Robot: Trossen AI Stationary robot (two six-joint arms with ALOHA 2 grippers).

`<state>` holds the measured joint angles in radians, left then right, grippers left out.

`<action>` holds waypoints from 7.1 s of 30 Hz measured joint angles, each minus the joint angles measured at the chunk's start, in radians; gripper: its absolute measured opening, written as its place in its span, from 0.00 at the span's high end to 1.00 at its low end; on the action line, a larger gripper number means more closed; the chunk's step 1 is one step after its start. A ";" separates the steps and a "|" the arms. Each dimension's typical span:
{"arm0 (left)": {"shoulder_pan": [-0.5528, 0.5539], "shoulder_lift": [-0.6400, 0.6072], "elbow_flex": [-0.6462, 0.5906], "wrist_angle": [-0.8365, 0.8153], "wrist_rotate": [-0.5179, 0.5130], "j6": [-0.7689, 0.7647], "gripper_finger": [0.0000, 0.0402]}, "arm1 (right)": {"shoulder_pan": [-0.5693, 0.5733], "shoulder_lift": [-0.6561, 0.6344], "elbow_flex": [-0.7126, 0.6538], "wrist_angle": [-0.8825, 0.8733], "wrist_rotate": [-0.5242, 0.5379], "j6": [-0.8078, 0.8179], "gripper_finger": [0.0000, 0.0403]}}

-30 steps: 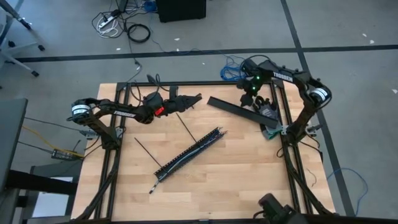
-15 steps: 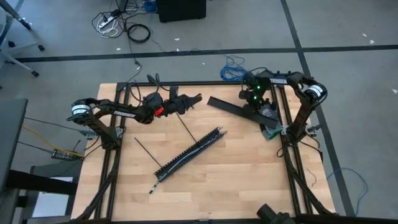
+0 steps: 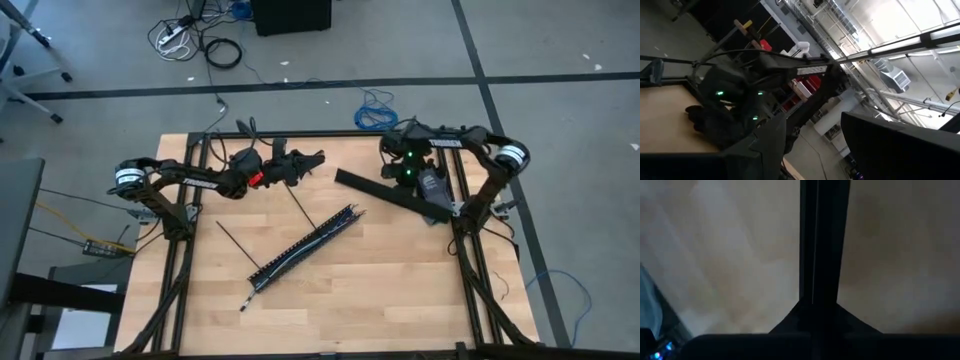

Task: Ziptie cables
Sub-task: Insert the black cover of the black cable duct

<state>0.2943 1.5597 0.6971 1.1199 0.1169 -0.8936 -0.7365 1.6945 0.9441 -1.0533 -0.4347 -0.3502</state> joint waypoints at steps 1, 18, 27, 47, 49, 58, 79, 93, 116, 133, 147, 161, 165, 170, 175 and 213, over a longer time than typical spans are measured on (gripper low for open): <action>0.000 0.000 0.000 0.002 0.000 0.000 0.54 | 0.011 -0.023 0.006 -0.004 0.000 0.009 0.99; 0.025 0.000 0.000 0.287 0.086 -0.095 0.54 | 0.035 -0.450 0.101 0.035 0.543 0.140 0.99; 0.024 -0.001 0.000 0.301 0.158 -0.090 0.54 | 0.077 -0.478 0.101 0.058 0.799 0.055 0.99; 0.054 -0.005 0.360 -0.197 0.189 -0.014 0.65 | 0.109 -0.470 0.050 0.161 1.079 -0.211 0.99; 0.073 -0.013 0.366 -0.198 0.193 -0.033 0.65 | 0.109 -0.470 0.015 0.173 1.081 -0.228 0.99; 0.195 -0.056 0.366 -0.335 0.169 -0.167 0.65 | 0.237 -0.500 -0.136 0.328 1.164 -0.250 0.99; -0.005 -0.159 0.325 -0.659 0.136 -0.630 0.65 | 0.551 -0.477 -0.429 0.991 1.295 -0.512 0.99; -0.153 -0.160 0.325 -0.982 -0.116 -1.115 0.65 | 0.544 -0.632 -0.432 1.231 1.363 -0.595 0.99; -0.152 -0.159 0.325 -1.030 -0.259 -1.068 0.69 | 0.545 -0.643 -0.432 1.308 1.284 -0.696 0.99; -0.152 -0.054 0.325 -0.767 -0.231 -0.993 0.82 | 0.546 -0.643 -0.432 1.307 1.269 -0.691 0.99; -0.153 -0.033 0.325 -0.723 -0.300 -0.856 0.99 | 0.545 -0.643 -0.430 1.336 1.236 -0.629 0.90; -0.120 -0.035 0.324 -0.805 -0.388 -0.599 1.00 | 0.337 -0.632 -0.223 0.819 0.151 0.180 0.58; -0.127 -0.038 0.325 -0.796 -0.384 -0.547 1.00 | 0.269 -0.635 -0.223 0.801 0.046 0.196 0.51; -0.148 -0.086 0.325 -0.866 -0.471 -0.498 1.00 | 0.249 -0.637 -0.223 0.808 0.043 0.306 0.47; -0.170 -0.158 0.245 -0.933 -0.500 -0.517 1.00 | 0.251 -0.637 -0.211 0.817 0.011 0.393 0.47; -0.663 0.050 -0.081 -0.437 -0.856 -0.758 1.00 | 0.524 -0.111 0.319 0.248 0.254 -0.329 0.35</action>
<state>-0.3691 1.6097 0.6163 0.6825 -0.7390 -1.6513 -0.2126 1.5839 1.2633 -0.8055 -0.1804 -0.6790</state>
